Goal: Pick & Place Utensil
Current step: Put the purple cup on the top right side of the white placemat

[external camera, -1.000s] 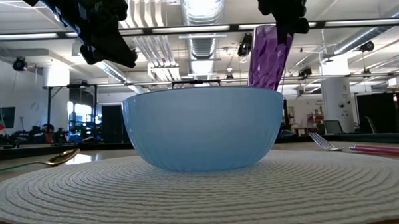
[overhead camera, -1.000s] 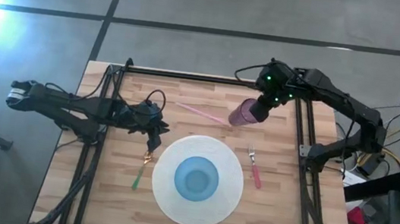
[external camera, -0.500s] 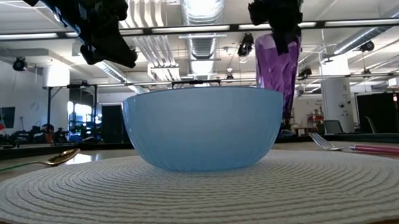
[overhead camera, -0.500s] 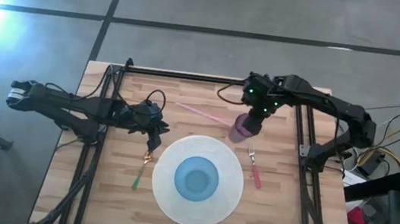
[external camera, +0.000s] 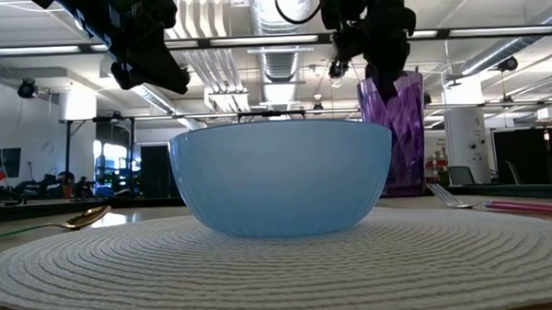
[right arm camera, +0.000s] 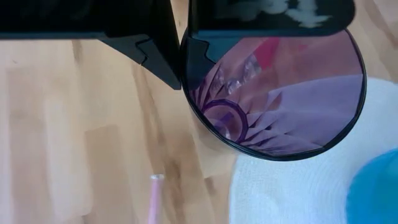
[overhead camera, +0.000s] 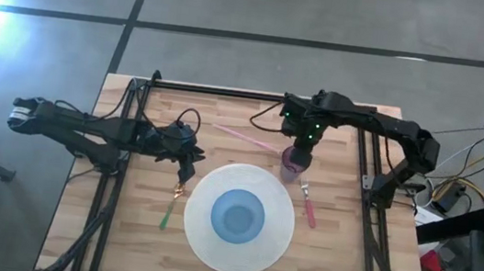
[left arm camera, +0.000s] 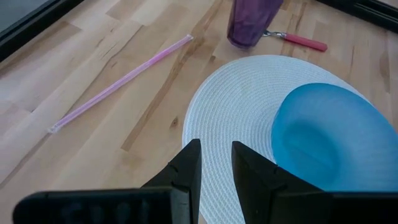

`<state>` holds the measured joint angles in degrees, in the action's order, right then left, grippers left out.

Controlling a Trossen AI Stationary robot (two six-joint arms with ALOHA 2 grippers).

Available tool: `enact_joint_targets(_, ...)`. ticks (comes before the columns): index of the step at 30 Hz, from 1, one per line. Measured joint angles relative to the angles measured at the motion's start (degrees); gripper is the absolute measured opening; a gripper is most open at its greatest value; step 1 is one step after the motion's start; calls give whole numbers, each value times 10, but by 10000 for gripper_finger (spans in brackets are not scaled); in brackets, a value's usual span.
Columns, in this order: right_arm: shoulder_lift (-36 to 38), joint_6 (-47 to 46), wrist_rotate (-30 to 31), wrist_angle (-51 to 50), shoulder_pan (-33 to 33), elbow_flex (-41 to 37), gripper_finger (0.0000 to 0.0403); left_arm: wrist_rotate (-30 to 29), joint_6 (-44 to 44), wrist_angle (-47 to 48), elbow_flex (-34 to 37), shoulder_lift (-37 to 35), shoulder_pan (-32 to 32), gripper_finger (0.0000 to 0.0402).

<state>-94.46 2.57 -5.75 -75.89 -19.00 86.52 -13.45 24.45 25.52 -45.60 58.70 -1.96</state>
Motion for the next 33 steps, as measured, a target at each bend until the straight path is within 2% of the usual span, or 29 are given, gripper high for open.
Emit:
enact_joint_targets(20, -34, 21, -2, 22, -2, 0, 11, 0, -3, 4, 0, 0, 0, 81)
enact_joint_targets(25, -34, 21, 25, 30, -1, 0, 11, 0, -3, 4, 0, 0, 0, 81)
enact_joint_targets(33, -34, 21, 27, 28, -1, 0, 11, 0, -2, 6, 0, 0, 0, 81)
